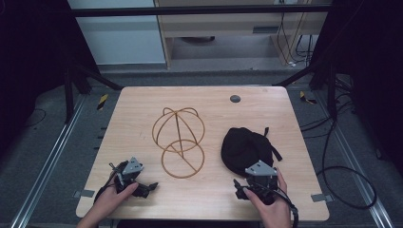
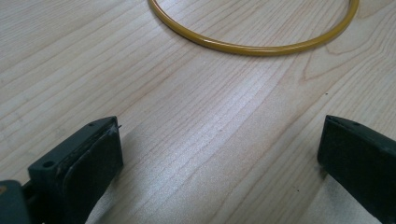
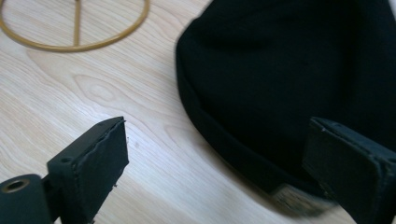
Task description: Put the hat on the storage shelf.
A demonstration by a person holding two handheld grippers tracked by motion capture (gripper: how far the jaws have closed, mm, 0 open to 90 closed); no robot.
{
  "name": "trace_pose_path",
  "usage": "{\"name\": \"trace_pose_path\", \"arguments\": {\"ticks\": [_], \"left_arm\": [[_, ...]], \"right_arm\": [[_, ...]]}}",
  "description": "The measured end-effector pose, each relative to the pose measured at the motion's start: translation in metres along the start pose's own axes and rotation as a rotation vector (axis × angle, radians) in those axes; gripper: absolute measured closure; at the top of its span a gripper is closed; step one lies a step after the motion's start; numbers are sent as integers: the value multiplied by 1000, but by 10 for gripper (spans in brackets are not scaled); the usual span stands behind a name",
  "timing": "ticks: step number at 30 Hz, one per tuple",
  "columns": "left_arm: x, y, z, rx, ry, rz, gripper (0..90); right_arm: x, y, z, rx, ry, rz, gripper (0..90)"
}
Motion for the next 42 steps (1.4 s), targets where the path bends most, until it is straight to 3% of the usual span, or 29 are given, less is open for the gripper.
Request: {"name": "trace_pose_path", "arguments": {"ticks": [7,14,17,20,22,30,39,42], "left_arm": [[0,0,0,-1,-2,0,0],[0,0,0,1,-2,1,0],[0,0,0,2,-4,-1,0],[0,0,0,3,-3,0,0],[0,0,0,3,-3,-1,0],[0,0,0,5,-2,3,0],[0,0,0,5,-2,3,0],[-1,0,1,6,-2,4,0]], "right_arm": [[18,-19,-10,21,32,27,88],[20,-33,-15,26,78,48,77],[11,-36,-16,-5,81,51,77],[6,-37,-15,1,94,33,79],[-8,-37,-12,-6,129,-8,83],[-44,-35,-10,-69,161,-68,124],[-76,-54,-7,-65,240,-134,166],[-85,-56,-3,-106,251,-135,176]]}}
Point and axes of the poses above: each handheld gripper's, and its own axes: z roughly forward along the jaws, x roughly out of its underside, y roughly to its left, the point moved 8 cm from there along z, roughly forward along the jaws, and after that the axes turned 3 degrees about x, right-handed, at the moved point
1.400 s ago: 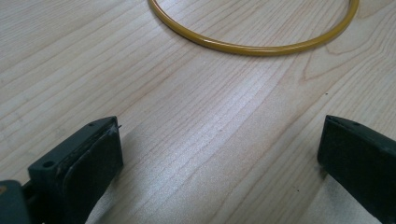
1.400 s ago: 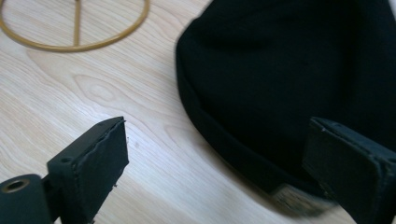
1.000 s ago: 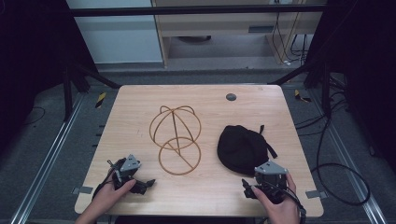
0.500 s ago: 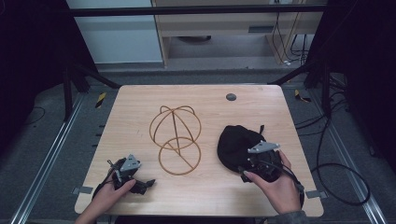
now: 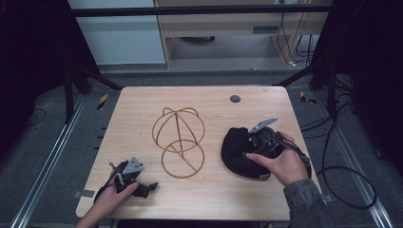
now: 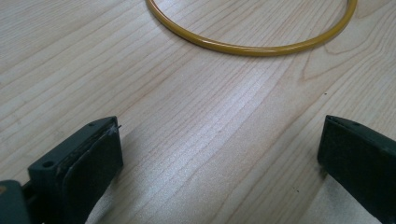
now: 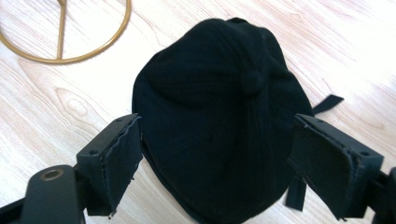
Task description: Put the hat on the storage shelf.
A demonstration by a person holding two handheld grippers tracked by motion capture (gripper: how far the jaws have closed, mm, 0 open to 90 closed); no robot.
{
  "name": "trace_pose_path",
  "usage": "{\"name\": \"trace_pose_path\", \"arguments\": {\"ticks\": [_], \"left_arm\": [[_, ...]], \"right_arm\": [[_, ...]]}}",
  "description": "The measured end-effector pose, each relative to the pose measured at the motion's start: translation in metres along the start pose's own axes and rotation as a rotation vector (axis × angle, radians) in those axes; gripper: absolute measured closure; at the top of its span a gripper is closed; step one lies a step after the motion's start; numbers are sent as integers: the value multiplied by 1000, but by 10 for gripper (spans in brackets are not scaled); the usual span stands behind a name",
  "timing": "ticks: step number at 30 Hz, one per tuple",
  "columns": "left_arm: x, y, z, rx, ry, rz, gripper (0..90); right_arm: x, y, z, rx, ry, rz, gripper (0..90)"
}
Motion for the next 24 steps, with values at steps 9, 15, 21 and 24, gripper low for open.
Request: {"name": "trace_pose_path", "arguments": {"ticks": [9,15,21,24], "left_arm": [[0,0,0,0,0,0,0],[0,0,0,0,0,0,0],[0,0,0,0,0,0,0],[0,0,0,0,0,0,0]], "right_arm": [[-20,-7,10,-23,53,-58,222],[-21,-13,29,-12,104,-63,286],[-20,-23,47,-10,143,-45,336],[-20,-25,51,-17,153,-40,419]]}}
Point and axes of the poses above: each handheld gripper's, and its own axes: z roughly forward along the jaws, x roughly out of its underside, y roughly to its left, the point moved 8 cm from there along z, roughly forward along the jaws, and after that the axes turned 3 degrees about x, right-handed, at the moved point
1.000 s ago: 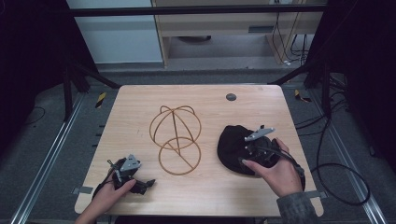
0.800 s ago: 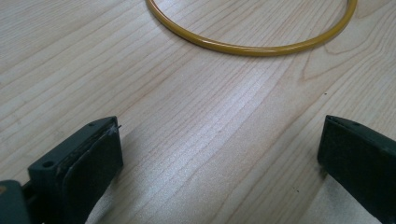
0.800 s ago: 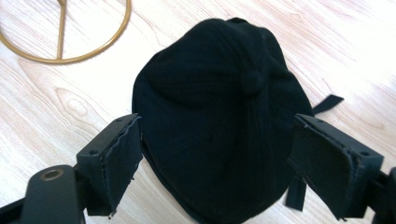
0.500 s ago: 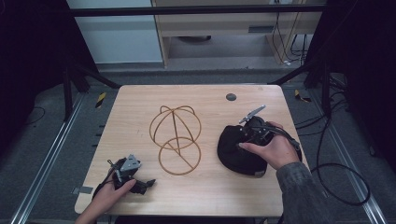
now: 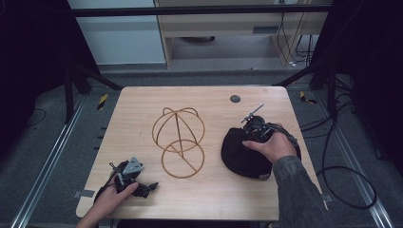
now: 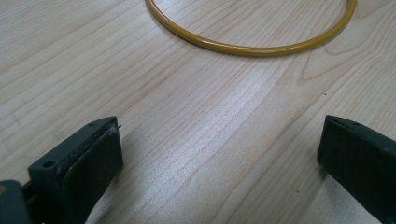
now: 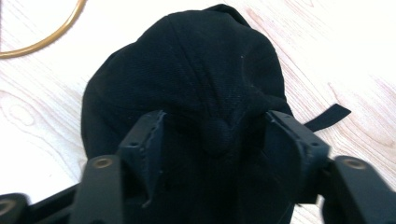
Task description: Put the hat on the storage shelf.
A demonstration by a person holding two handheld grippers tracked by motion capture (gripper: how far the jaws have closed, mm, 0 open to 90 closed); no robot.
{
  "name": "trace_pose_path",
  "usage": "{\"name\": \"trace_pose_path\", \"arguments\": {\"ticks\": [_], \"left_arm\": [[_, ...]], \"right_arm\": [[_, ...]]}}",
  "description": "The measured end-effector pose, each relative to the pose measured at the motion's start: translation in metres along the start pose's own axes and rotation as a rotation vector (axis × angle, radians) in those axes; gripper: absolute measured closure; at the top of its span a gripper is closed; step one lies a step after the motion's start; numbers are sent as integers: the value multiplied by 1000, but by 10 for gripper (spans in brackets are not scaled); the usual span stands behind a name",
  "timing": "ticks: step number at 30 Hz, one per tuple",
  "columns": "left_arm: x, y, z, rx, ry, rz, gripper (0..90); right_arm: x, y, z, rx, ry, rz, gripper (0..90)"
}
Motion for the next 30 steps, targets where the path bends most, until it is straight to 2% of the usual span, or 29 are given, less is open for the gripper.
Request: {"name": "trace_pose_path", "arguments": {"ticks": [5,6,11,14,19,28,30], "left_arm": [[0,0,0,0,0,0,0],[0,0,0,0,0,0,0],[0,0,0,0,-1,0,0],[0,0,0,0,-1,0,0],[0,0,0,2,0,2,0],[0,-1,0,3,1,3,0],[0,-1,0,3,1,3,0]], "right_arm": [[1,-2,6,-10,30,0,493],[2,-2,9,-15,43,1,543],[1,-1,11,-35,44,-17,716],[1,-1,11,-39,36,-31,768],[3,0,3,-51,12,-24,777],[5,6,-30,-84,-104,-9,778],[6,5,-37,-71,-125,6,778]]}}
Point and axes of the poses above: each handheld gripper's, and its own axes: z roughly forward along the jaws, x roughly out of its underside, y roughly to its left, the point moved 8 cm from there along z, roughly forward along the jaws, and after that the axes turned 3 degrees about x, right-handed, at the moved point
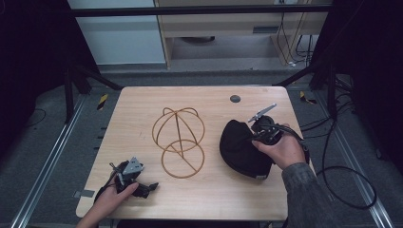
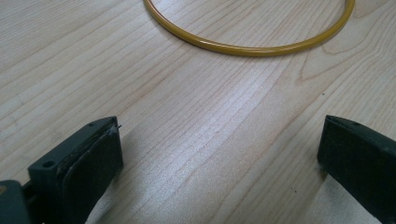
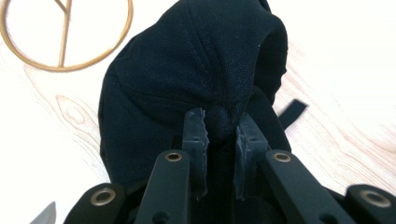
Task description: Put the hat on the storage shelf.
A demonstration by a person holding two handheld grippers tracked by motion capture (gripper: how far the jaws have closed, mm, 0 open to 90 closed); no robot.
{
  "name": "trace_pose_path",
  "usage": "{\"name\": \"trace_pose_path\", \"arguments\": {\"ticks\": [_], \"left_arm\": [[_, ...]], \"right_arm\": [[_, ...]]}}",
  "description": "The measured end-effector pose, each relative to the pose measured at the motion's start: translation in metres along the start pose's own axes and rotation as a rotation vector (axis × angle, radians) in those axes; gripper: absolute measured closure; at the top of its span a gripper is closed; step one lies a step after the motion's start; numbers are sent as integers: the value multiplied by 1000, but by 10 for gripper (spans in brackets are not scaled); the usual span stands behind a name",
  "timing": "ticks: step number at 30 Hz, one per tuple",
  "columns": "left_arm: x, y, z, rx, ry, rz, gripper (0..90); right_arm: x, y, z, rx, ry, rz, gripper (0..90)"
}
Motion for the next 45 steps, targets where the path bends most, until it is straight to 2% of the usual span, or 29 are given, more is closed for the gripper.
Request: {"name": "trace_pose_path", "arguments": {"ticks": [5,6,19,29,30,32,45], "left_arm": [[0,0,0,1,0,0,0],[0,0,0,1,0,0,0],[0,-1,0,1,0,1,0],[0,-1,0,2,0,1,0],[0,-1,0,2,0,1,0],[0,-1,0,2,0,1,0],[0,-1,0,2,0,2,0]], "right_arm": [[-1,3,-15,-11,-49,8,778],[-1,6,-23,-22,-77,12,778],[2,16,-63,-26,-219,28,779],[9,20,-80,-39,-274,38,779],[9,23,-85,-48,-298,38,780],[9,25,-88,-54,-310,38,779],[-5,42,-119,-76,-409,25,781]]}}
Point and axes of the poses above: each handheld gripper's, and its own axes: z roughly forward along the jaws, x roughly out of its underside, y roughly to its left, the point moved 8 cm from there along z, roughly forward along the jaws, and after that the axes turned 3 degrees about x, right-handed, at the moved point
